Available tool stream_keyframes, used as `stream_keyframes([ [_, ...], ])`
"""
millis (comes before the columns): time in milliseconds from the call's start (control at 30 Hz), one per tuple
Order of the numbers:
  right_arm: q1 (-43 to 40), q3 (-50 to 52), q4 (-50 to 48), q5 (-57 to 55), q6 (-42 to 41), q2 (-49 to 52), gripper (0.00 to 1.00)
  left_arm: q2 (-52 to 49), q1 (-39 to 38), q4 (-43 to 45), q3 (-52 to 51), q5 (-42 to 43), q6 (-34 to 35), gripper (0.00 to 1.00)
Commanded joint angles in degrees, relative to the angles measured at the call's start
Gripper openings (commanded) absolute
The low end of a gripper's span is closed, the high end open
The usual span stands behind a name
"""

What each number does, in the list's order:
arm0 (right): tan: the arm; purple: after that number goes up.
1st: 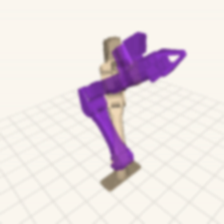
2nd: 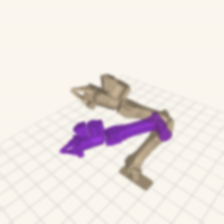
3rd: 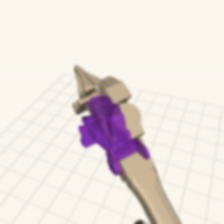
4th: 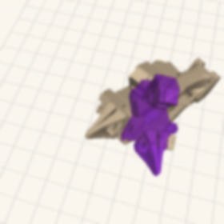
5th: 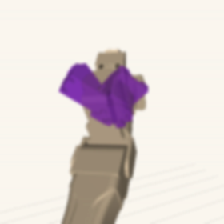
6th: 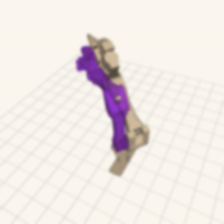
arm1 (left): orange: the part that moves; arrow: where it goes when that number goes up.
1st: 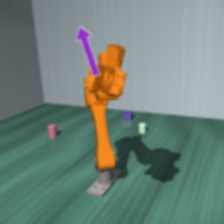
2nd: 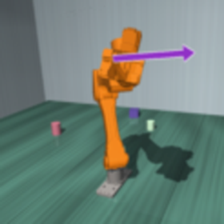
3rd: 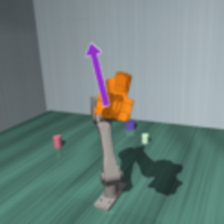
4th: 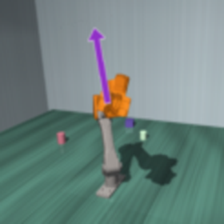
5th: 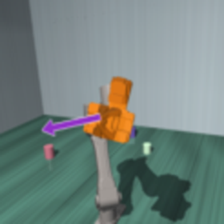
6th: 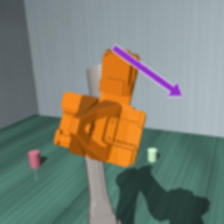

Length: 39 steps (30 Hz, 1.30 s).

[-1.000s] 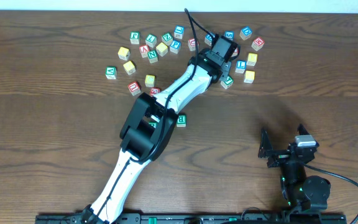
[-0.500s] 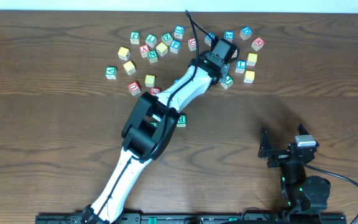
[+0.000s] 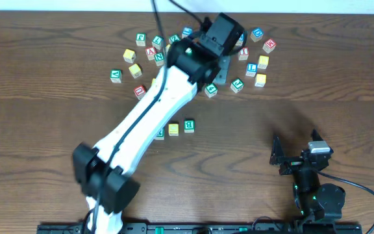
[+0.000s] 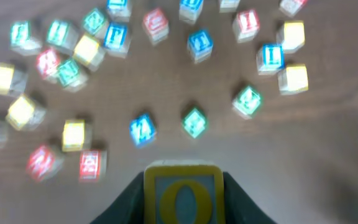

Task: Spell out ROBOT
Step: 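Carry the yellow O block and set it right of the green B block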

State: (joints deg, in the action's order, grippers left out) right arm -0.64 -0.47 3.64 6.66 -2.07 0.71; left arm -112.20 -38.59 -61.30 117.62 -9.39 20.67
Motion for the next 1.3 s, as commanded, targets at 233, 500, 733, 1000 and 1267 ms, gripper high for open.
stream_keyframes([
  [233,0.2,0.2,0.2,-0.1,0.9,-0.3,0.99,-0.8,-5.4,-0.2,-16.3,-0.2,12.9,0.19],
  [500,0.2,0.2,0.2,-0.1,0.9,-0.3,0.99,-0.9,-5.0,20.0,-35.4,-0.6,19.1,0.19],
  [733,0.2,0.2,0.2,-0.1,0.9,-0.3,0.99,-1.1,-4.5,27.6,-38.8,-0.6,19.1,0.19],
  [1000,0.2,0.2,0.2,-0.1,0.9,-0.3,0.99,-4.0,-4.8,28.2,-40.0,0.3,23.7,0.20],
  [1267,0.2,0.2,0.2,-0.1,0.9,-0.3,0.99,-4.2,-5.3,28.1,-40.3,1.9,23.8,0.29],
])
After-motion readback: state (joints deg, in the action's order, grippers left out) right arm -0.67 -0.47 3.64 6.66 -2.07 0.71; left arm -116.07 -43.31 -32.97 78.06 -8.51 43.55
